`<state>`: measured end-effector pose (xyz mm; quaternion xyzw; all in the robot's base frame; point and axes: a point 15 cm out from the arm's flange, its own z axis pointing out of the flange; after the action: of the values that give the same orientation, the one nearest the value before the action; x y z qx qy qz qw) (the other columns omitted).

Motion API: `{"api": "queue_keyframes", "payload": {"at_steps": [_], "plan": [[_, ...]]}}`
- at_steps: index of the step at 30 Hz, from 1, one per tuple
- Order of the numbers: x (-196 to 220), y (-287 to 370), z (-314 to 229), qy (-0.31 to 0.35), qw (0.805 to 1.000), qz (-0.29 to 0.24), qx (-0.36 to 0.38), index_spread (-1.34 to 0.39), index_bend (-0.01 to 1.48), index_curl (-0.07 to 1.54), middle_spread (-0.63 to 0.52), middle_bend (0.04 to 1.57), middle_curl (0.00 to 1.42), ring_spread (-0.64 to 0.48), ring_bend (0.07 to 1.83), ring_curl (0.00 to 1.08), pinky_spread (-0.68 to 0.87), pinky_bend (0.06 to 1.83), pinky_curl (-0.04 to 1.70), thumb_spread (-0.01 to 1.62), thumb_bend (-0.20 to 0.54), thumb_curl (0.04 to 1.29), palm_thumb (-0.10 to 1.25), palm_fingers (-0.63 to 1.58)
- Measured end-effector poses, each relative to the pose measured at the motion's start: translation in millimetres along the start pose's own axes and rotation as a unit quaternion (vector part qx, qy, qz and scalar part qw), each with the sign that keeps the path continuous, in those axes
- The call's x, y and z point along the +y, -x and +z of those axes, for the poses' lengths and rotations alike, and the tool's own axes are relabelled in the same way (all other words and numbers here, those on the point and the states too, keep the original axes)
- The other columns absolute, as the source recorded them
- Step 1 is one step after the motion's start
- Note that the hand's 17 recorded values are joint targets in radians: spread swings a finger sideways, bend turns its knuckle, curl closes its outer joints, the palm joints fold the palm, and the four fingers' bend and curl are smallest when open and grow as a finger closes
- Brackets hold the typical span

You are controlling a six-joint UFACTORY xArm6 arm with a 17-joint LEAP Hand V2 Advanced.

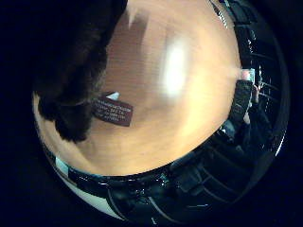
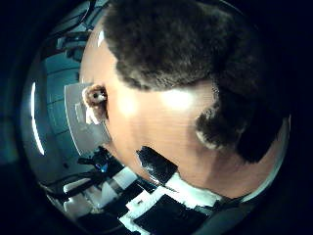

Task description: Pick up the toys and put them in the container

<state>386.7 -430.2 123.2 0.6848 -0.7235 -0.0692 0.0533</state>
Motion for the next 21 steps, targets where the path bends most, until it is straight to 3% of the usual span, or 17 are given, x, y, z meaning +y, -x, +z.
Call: {"api": "queue_keyframes", "payload": {"at_steps": [6,14,17,21], "plan": [[0,1,9,0.005,1.0,-0.001,-0.004,-0.26,0.17,0.29,-0.03,0.32,0.37,0.02,0.45,0.25,0.32,0.3,0.26,1.02,-0.02,0.27,0.39,0.41],[-1,4,24,0.014,1.0,-0.007,-0.012,-0.32,0.19,0.31,-0.15,0.47,0.43,-0.14,0.71,0.31,0.1,0.34,0.23,1.04,-0.014,0.29,0.5,0.76],[-2,5,23,0.011,1.0,-0.008,-0.014,-0.37,0.21,0.35,-0.22,0.56,0.48,-0.22,0.82,0.35,-0.08,0.49,0.24,1.06,-0.006,0.3,0.59,1.06],[2,3,10,0.005,1.0,-0.004,-0.013,-0.42,0.43,0.5,-0.25,0.8,0.59,-0.25,0.96,0.44,-0.31,0.79,0.35,1.08,-0.002,0.32,0.72,1.32]]}}
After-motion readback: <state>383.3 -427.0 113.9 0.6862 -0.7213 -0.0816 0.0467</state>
